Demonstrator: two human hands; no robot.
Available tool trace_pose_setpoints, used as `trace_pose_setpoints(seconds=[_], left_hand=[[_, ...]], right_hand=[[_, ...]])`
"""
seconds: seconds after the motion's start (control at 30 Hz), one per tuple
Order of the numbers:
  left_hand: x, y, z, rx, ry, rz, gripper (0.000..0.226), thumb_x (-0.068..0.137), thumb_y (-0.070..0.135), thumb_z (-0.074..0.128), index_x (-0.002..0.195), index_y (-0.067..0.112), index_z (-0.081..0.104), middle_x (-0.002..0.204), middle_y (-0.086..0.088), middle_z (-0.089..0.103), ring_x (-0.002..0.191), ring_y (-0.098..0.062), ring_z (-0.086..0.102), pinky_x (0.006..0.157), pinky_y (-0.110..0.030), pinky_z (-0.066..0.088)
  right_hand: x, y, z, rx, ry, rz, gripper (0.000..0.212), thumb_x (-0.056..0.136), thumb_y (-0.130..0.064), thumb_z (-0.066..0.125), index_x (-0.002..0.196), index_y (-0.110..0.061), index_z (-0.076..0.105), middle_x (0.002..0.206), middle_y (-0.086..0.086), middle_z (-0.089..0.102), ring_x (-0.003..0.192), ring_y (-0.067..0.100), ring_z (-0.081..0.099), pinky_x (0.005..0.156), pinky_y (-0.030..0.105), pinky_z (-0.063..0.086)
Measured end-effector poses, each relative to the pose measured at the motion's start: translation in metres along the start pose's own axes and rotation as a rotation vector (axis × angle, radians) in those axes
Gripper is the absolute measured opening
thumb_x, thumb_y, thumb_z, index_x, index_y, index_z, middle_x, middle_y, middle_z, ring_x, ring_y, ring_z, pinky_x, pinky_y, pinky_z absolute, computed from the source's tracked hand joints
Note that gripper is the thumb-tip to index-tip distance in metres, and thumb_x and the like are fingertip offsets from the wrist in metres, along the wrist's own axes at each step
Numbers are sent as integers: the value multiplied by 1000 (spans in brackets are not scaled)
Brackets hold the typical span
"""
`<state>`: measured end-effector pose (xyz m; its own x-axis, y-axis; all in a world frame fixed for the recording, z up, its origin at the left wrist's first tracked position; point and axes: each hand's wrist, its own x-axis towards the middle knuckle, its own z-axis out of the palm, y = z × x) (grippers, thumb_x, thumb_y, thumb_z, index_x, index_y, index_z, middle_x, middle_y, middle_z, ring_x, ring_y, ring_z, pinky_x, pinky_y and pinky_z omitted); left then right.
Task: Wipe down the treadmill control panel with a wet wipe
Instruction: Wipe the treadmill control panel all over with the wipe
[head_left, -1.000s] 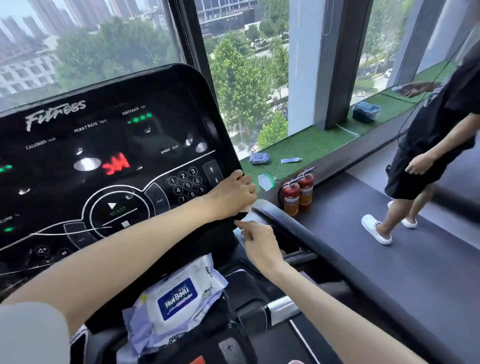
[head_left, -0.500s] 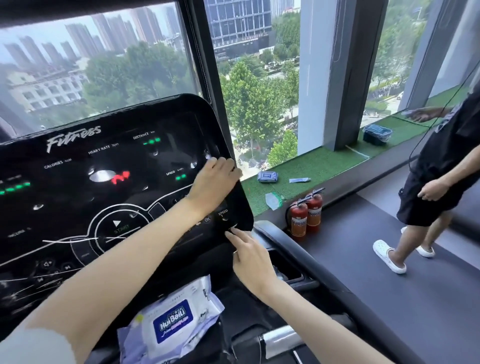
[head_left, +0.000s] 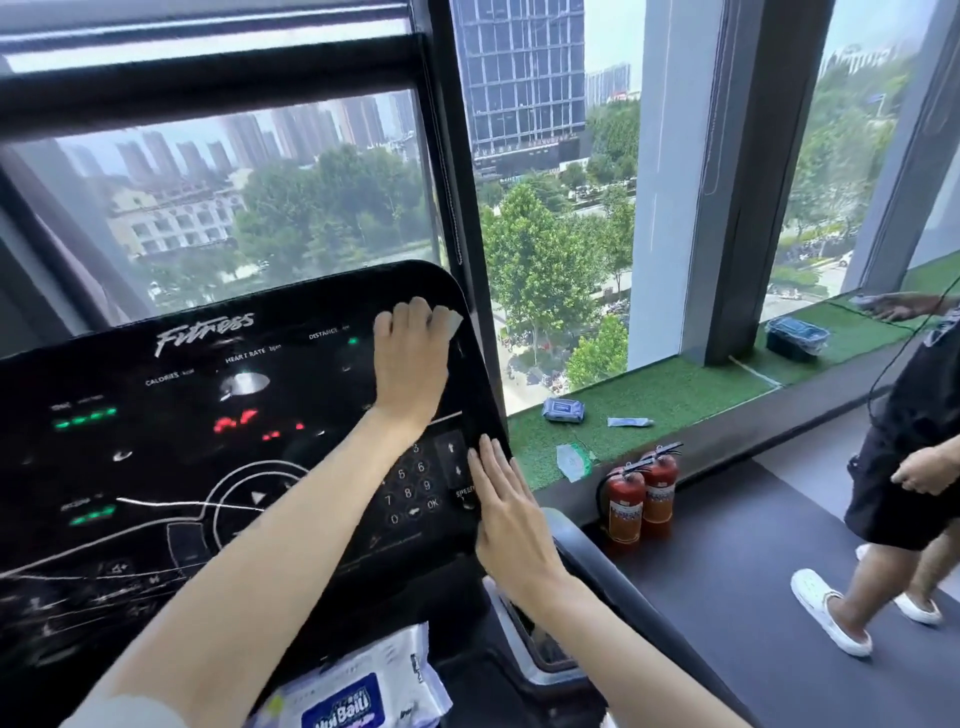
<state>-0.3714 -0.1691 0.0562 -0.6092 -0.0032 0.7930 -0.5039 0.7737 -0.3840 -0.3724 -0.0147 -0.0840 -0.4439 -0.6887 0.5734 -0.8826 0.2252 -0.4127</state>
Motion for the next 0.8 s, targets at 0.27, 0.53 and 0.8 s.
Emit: trace_pose_setpoints(seconds=[0.27,0.53,0.8], left_hand=[[14,-33,1,27,93,-176,20,78,-3,56,91,13,58,74,-6,51,65,-25,48,70,-33,30],[-11,-31,-6,70,47,-143,29,79,-2,42,99,13,57,76,-2,51,66,-21,48,73,-34,32],[-4,-45,-3,-30,157,-475,29,72,-7,64,95,11,59,75,-3,54,71,-23,52,78,-35,32]], right_hand=[[23,2,-2,-44,-27,-115,82,65,10,48,143,0,26,152,14,21,142,23,13,114,34,4],[45,-17,3,-55,-30,-187,83,64,10,54,142,0,28,151,16,24,141,26,18,113,36,8],[56,-26,1,-74,-9,-158,88,62,10,56,144,0,25,153,15,20,142,25,16,112,37,9]])
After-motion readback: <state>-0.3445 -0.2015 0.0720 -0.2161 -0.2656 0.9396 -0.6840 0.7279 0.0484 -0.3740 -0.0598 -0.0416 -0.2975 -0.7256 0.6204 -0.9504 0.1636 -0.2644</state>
